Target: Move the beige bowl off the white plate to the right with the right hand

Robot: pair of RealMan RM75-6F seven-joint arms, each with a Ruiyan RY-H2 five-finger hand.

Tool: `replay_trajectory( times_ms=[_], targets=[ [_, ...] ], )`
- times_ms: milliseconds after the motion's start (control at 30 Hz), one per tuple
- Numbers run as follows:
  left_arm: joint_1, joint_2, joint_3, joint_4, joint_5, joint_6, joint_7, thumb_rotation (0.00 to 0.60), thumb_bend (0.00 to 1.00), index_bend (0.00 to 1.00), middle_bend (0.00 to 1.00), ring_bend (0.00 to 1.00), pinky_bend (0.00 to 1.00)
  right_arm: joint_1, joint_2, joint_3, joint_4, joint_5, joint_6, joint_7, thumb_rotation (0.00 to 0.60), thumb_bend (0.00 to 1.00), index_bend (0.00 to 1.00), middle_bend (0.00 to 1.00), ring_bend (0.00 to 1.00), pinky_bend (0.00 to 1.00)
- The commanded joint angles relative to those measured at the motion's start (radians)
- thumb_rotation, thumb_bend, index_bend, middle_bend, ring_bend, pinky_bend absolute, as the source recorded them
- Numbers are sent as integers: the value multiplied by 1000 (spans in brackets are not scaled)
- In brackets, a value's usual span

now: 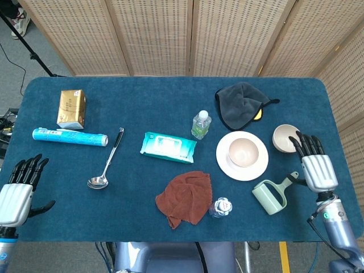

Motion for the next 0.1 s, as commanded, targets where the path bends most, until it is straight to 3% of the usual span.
replay_trajectory(
  times_ms=[33,100],
  targets=[
    [4,-2,2,2,12,10,-6,600,114,0,0,0,0,-49,-21,-34,18,-39,58,34,600,0,42,0,0,0],
    [5,-3,2,4,13,13,-11,600,114,0,0,0,0,-66,-28,-46,30,-52,79,29,600,0,42,0,0,0]
  ],
)
